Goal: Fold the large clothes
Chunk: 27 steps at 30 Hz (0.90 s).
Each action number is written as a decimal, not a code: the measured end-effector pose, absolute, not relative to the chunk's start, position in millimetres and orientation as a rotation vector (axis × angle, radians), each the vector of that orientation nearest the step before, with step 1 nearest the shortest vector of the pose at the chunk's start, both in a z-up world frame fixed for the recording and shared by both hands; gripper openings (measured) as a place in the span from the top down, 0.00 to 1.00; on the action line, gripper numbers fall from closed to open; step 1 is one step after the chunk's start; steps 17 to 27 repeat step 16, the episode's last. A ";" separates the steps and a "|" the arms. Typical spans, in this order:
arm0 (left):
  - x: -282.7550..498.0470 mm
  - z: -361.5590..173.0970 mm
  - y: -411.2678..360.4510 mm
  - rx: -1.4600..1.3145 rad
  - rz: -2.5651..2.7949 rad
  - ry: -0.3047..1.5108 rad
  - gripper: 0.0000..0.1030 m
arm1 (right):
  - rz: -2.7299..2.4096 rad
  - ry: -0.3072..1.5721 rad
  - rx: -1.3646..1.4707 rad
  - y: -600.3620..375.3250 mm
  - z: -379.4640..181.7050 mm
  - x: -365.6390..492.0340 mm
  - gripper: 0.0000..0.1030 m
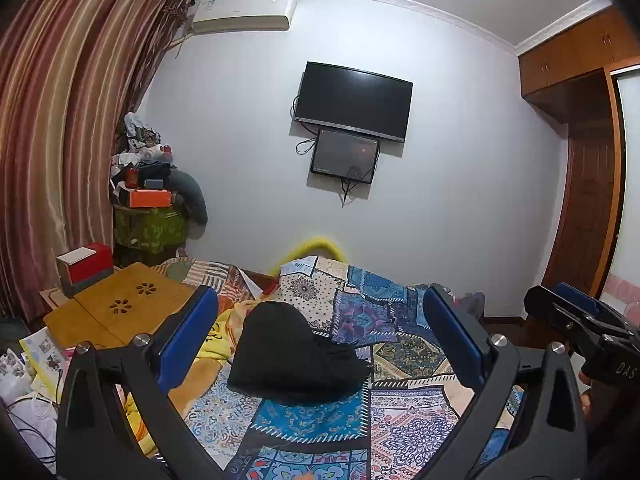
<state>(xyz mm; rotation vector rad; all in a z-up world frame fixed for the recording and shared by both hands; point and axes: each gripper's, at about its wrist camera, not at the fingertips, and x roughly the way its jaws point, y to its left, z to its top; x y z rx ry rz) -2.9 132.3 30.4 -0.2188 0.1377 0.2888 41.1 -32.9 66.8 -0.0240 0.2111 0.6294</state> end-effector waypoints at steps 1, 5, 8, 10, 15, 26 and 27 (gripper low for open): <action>-3.1 30.1 131.3 -0.217 0.288 0.138 0.00 | 0.629 0.212 -0.024 -32.2 66.2 41.4 0.00; -1.1 30.0 129.1 -0.202 0.290 0.141 0.00 | 0.628 0.219 -0.022 -31.9 65.5 43.2 0.00; -0.5 28.2 127.8 -0.200 0.288 0.147 0.00 | 0.628 0.223 -0.020 -32.1 65.3 44.1 0.00; 0.4 27.5 127.7 -0.200 0.284 0.150 0.00 | 0.627 0.224 -0.020 -32.0 65.0 44.4 0.00; 0.9 26.5 127.5 -0.200 0.287 0.152 0.00 | 0.629 0.228 -0.019 -31.6 65.2 45.8 0.00; 1.4 25.8 128.1 -0.201 0.285 0.155 0.00 | 0.628 0.230 -0.020 -31.5 65.1 45.5 0.00; 1.4 25.8 128.1 -0.201 0.285 0.155 0.00 | 0.628 0.230 -0.020 -31.5 65.1 45.5 0.00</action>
